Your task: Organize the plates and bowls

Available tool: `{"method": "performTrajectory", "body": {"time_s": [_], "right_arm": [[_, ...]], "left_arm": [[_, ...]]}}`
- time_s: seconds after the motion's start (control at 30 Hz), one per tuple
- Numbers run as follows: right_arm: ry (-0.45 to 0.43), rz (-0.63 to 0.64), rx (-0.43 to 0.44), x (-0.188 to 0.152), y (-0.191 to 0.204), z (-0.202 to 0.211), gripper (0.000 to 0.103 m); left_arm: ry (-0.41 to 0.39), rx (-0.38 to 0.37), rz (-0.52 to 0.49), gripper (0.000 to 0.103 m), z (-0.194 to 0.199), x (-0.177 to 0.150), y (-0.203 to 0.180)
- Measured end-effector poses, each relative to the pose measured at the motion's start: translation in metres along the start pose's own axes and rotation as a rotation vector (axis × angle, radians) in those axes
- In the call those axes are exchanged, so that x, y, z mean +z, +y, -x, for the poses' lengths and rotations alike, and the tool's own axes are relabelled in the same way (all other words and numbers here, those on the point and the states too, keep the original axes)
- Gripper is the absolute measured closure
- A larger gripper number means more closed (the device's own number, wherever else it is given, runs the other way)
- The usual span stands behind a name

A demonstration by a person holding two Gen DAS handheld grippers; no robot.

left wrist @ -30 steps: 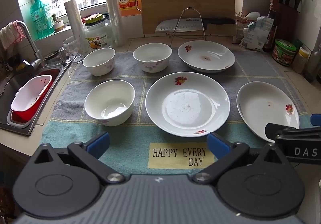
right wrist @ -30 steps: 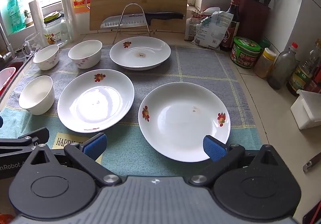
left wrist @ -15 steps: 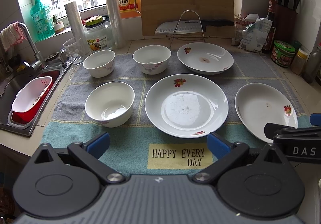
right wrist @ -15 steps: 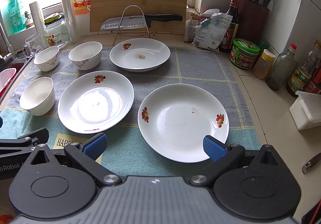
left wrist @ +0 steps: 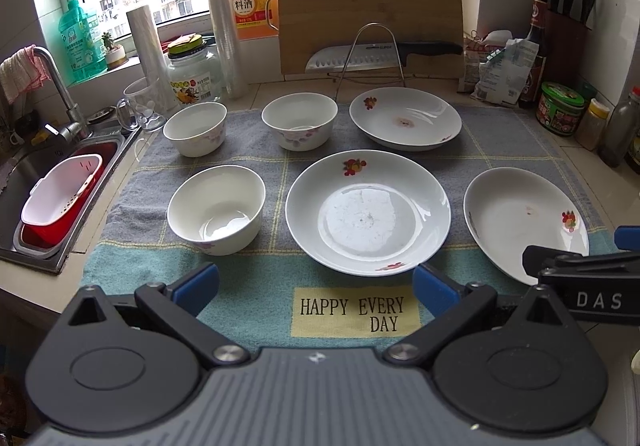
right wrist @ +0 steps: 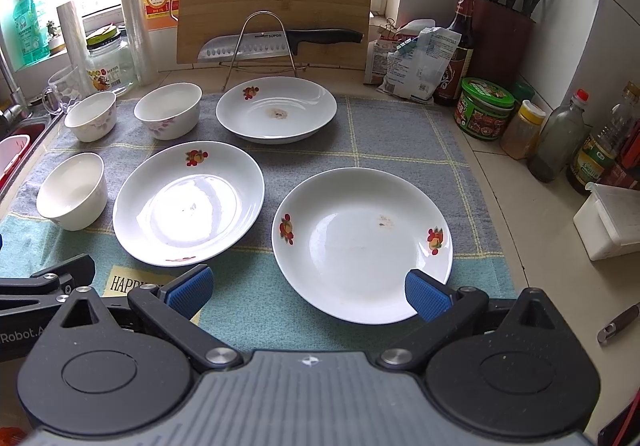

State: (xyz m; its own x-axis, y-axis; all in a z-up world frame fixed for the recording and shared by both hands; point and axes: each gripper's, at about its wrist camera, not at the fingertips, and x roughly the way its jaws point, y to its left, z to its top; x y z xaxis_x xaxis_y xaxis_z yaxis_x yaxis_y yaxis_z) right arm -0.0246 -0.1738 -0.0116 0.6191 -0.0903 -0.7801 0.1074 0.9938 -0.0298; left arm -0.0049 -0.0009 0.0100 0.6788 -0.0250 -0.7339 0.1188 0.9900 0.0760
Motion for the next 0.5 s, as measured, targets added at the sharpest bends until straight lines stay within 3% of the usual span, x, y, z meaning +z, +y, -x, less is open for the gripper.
{"method": "performTrajectory", "body": {"time_s": [0.5], "right_arm": [[-0.001,-0.001,0.002,-0.0001,-0.0009,0.0011,0.0]], "left_arm": [[-0.001,0.0,0.001,0.001,0.0005,-0.0002,-0.0001]]}}
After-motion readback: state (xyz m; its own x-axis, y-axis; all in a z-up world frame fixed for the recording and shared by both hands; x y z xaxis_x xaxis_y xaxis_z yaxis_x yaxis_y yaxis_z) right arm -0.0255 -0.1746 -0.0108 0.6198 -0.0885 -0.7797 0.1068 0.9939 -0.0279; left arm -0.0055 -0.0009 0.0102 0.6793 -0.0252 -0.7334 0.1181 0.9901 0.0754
